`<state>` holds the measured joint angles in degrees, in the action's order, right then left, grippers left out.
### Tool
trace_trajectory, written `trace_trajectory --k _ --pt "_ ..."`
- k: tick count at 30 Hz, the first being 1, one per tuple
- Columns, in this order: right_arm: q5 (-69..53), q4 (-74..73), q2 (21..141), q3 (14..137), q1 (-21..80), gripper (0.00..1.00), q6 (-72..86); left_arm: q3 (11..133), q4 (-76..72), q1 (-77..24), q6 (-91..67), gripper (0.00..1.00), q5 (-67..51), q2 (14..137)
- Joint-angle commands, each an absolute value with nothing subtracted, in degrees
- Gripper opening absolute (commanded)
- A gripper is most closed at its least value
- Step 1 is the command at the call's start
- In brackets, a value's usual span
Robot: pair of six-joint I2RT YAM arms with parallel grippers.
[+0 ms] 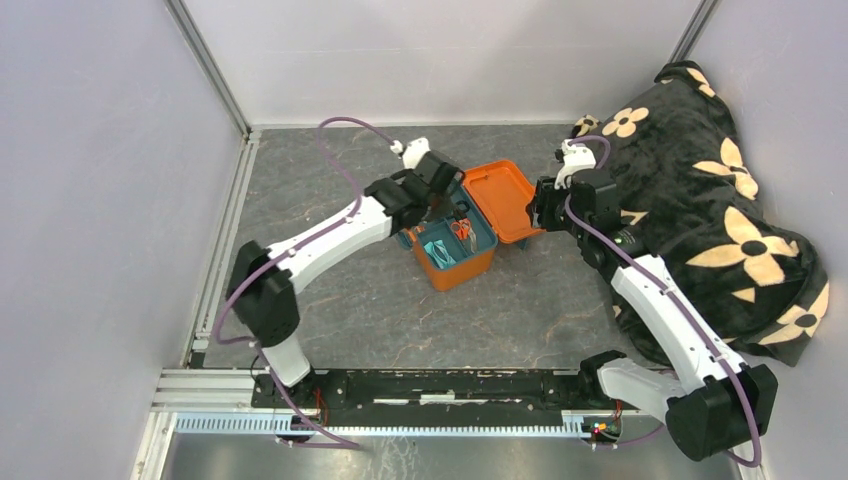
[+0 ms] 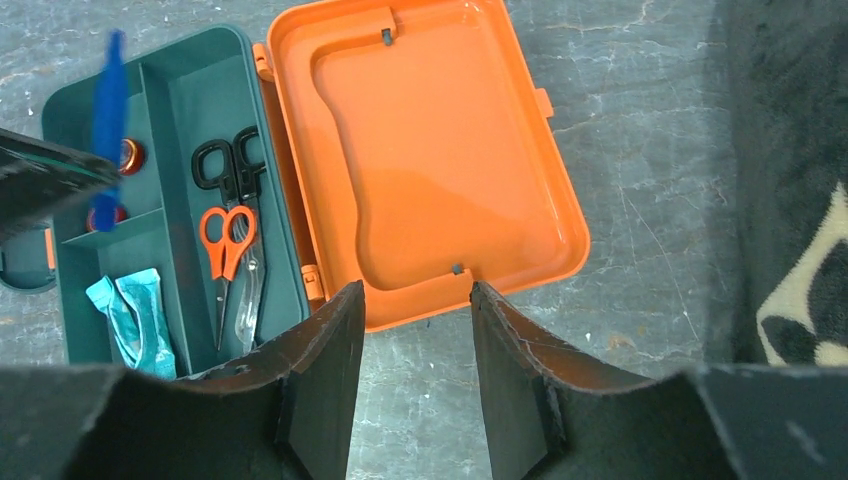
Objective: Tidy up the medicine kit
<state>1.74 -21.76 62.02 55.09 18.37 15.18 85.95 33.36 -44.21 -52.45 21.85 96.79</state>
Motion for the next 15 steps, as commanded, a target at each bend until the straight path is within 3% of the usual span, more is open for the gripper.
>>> trace_trajectory --k 1,8,15 --pt "4.5 -22.4 60.0 54.5 18.6 0.5 15.1 91.5 31.6 -45.8 -55.6 0.02 20.3 100.7" --pt "5.0 -22.6 59.7 54.1 18.6 0.51 14.4 93.5 30.5 -46.4 -56.3 0.04 18.3 104.7" --pt "4.9 -22.4 60.6 53.6 18.6 0.51 14.2 92.2 29.9 -46.4 -56.4 0.35 18.8 103.6"
